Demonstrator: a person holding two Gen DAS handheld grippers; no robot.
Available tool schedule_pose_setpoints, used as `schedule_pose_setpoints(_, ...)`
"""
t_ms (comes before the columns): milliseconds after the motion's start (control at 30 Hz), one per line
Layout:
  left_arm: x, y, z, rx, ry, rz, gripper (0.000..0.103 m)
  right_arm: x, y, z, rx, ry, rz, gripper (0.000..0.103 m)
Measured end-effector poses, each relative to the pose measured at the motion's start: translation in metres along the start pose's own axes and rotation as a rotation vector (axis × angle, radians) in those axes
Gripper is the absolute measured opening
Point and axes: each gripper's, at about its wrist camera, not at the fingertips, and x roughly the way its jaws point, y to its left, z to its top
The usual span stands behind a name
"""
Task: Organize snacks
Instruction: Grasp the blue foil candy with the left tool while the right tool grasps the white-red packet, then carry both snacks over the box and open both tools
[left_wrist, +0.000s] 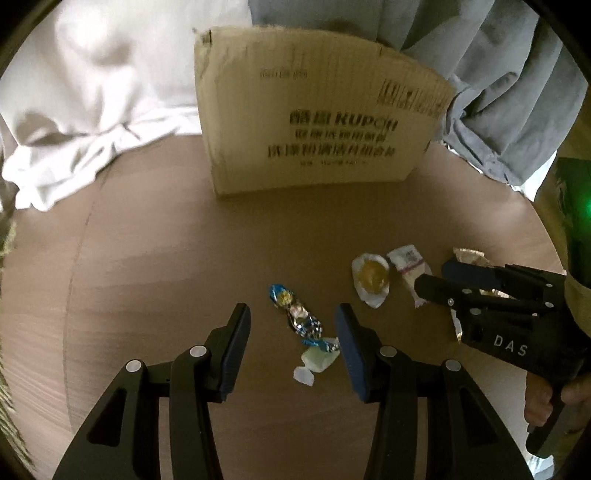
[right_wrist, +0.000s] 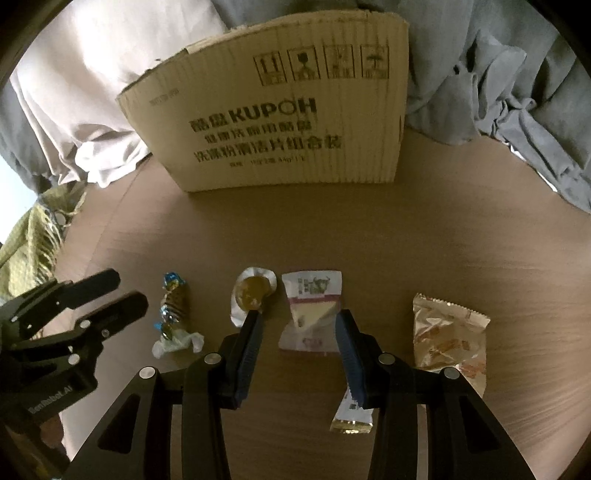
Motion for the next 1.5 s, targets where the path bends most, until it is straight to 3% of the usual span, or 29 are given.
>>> schedule_pose_setpoints(400, 0.026, 0.001, 0.002, -0.018, 0.055, -0.018, 0.045, 0.02, -0.008, 0.002, 0.015, 0.027, -0.016, 0.042)
schedule_pose_setpoints(800, 0.038, 0.0, 0.009, -0.013, 0.078, -0.028, 0.028, 0.028, -0.011, 0.007, 0.019, 0.037, -0.014, 0.041)
schedule_pose_setpoints(900, 0.041, 0.002, 0.009, -0.014, 0.086, -0.037, 0.02, 0.028, -0.01, 0.006, 0.012, 0.034, -0.018, 0.036)
schedule_pose_setpoints(1133, 0.035, 0.001, 0.009, -0.004, 0.057, -0.037, 0.02, 0.021, -0.007, 0.003, 0.015, -0.004, -0.036, 0.034)
schedule_pose_setpoints(1500, -0.004, -0.009, 0.018, 0.025, -0.05, -0.062, 0.02, -0.022, 0.004, 0.004, 0.004, -0.112, -0.029, 0.034)
